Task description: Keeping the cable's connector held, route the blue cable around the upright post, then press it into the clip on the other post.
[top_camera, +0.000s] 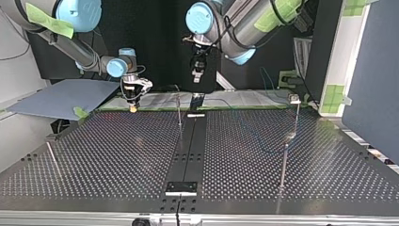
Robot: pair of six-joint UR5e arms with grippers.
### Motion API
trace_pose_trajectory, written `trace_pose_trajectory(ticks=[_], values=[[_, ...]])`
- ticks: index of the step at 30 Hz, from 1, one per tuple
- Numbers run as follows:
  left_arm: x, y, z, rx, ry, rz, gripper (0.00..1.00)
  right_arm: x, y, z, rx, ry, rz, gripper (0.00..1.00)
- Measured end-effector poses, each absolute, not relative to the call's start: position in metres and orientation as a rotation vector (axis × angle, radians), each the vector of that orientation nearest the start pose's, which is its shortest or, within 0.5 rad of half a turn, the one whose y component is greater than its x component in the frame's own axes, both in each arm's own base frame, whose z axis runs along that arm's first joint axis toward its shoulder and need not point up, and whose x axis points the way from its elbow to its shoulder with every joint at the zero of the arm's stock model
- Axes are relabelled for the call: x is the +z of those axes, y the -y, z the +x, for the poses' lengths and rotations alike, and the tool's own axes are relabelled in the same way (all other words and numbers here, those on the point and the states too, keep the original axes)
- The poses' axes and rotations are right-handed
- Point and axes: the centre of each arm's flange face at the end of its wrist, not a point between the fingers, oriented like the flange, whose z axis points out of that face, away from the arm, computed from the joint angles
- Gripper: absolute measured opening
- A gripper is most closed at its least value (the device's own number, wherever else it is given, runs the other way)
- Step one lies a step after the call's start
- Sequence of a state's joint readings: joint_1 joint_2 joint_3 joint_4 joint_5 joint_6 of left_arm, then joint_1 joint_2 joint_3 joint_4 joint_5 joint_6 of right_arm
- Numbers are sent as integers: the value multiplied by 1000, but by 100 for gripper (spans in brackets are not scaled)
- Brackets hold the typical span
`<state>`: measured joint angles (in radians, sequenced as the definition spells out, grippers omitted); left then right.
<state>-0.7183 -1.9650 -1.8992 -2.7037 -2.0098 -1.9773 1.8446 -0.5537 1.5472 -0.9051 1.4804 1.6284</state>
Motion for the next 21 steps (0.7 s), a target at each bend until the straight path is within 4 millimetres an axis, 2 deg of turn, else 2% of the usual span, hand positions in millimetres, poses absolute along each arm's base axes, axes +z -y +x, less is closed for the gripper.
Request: trace_pose_trajectory(ticks=[8,21], values=[[188,391,323,-440,-1792,-98,100,-52,601,317,1459,1131,1537,0],[212,362,296,-485,-1670,-154,100,-52,600,317,1458,1133,1542,0]])
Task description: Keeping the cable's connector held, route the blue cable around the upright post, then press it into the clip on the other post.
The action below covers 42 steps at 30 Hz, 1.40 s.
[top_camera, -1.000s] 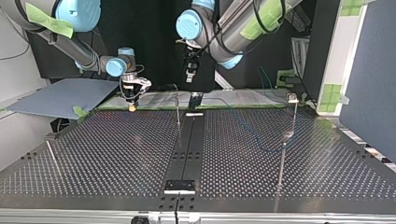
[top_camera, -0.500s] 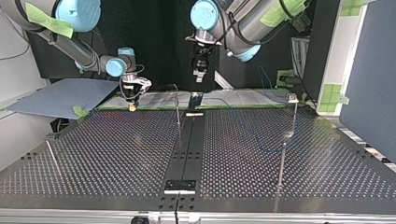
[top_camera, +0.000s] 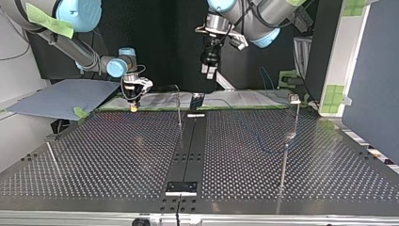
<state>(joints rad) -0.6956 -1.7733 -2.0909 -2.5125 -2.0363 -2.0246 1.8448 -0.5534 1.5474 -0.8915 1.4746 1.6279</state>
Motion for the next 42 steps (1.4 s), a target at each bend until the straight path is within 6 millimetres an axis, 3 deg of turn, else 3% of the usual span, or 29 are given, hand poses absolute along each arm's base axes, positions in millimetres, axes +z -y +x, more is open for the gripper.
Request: trace_pose_trajectory(ticks=[12,42], values=[[224,343,272,-501,-1604,-171,100,-52,601,317,1456,1132,1542,0],[224,341,271,-502,-1602,-172,100,-52,601,317,1456,1132,1542,0]])
